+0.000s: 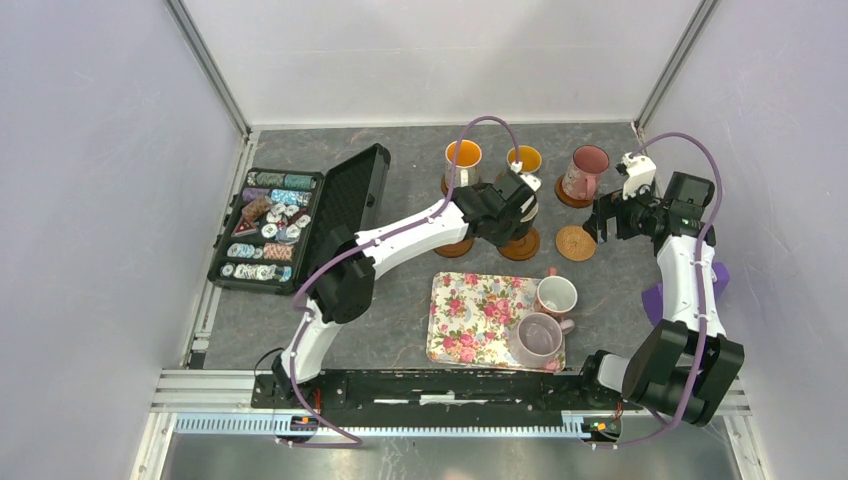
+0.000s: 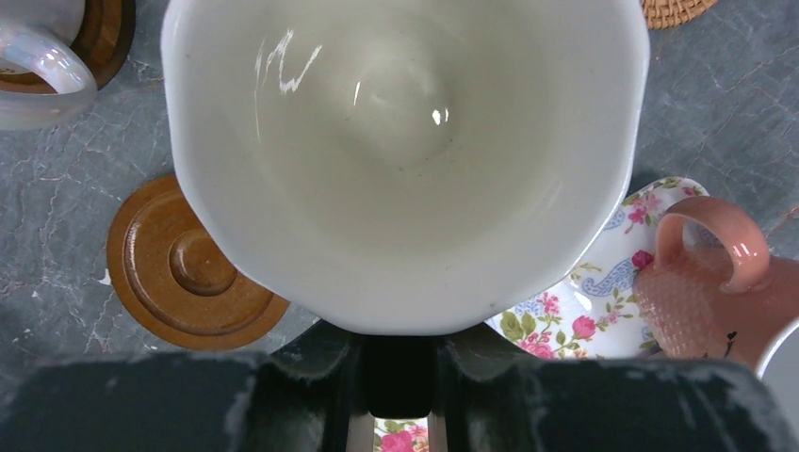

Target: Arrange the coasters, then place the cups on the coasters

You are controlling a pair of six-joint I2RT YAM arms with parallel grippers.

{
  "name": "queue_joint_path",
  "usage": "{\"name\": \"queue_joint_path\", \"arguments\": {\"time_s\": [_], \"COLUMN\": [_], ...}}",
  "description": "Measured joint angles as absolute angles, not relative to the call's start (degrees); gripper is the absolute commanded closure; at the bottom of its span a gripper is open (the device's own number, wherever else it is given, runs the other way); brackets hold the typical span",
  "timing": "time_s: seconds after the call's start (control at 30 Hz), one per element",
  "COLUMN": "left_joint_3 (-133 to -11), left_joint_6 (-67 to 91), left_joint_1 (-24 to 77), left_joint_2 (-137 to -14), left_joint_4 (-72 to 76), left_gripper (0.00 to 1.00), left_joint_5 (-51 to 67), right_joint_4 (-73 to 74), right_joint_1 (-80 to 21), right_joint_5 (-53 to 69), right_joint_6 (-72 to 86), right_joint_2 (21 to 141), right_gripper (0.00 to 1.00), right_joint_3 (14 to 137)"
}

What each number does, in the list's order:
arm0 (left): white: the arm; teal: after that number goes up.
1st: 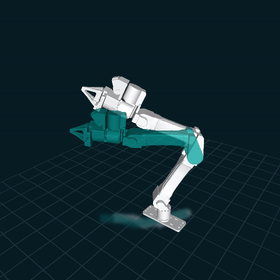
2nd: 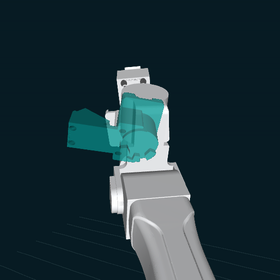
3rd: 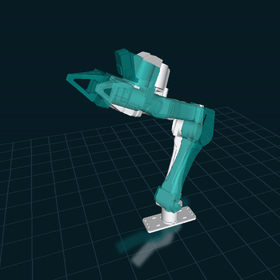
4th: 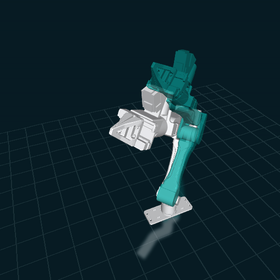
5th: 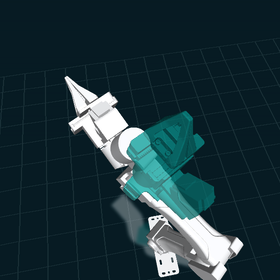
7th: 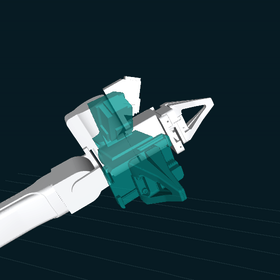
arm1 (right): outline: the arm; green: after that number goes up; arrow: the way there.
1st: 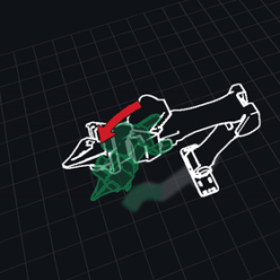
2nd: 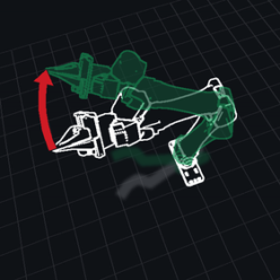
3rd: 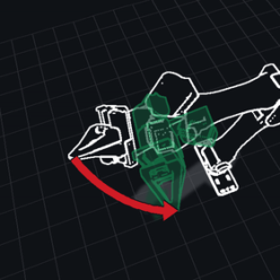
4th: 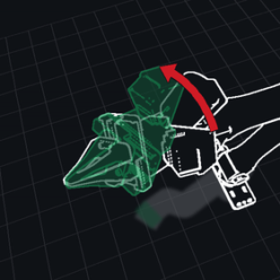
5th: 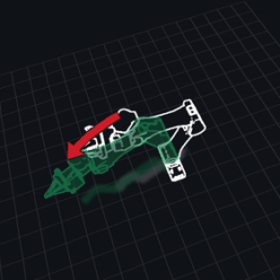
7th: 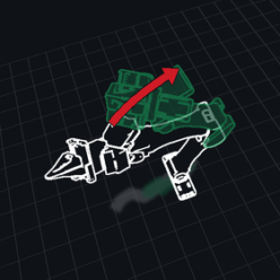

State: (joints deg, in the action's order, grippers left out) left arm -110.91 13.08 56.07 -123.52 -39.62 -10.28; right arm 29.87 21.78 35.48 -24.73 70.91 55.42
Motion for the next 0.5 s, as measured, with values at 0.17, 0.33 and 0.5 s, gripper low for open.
{"name": "queue_joint_path", "arguments": {"time_s": [0.17, 0.33, 0.5], "left_joint_3": [-113.58, -115.55, -115.87], "left_joint_6": [15.11, 16.05, 16.43], "left_joint_1": [56.69, 57.28, 57.52], "left_joint_2": [-125.32, -127.76, -129.49], "left_joint_4": [-40.21, -40.21, -40.29], "left_gripper": [0.97, 0.95, 0.94], "left_joint_5": [-10.48, -10.57, -10.76], "right_joint_4": [30.87, 30.98, 30.98], "right_joint_1": [21.87, 21.89, 21.89], "right_joint_5": [35.97, 35.99, 35.99], "right_joint_6": [-25.61, -25.87, -25.89], "right_joint_2": [70.94, 71.0, 71.24], "right_gripper": [0.02, 0.02, 0.02], "right_joint_3": [55.42, 55.42, 55.42]}}
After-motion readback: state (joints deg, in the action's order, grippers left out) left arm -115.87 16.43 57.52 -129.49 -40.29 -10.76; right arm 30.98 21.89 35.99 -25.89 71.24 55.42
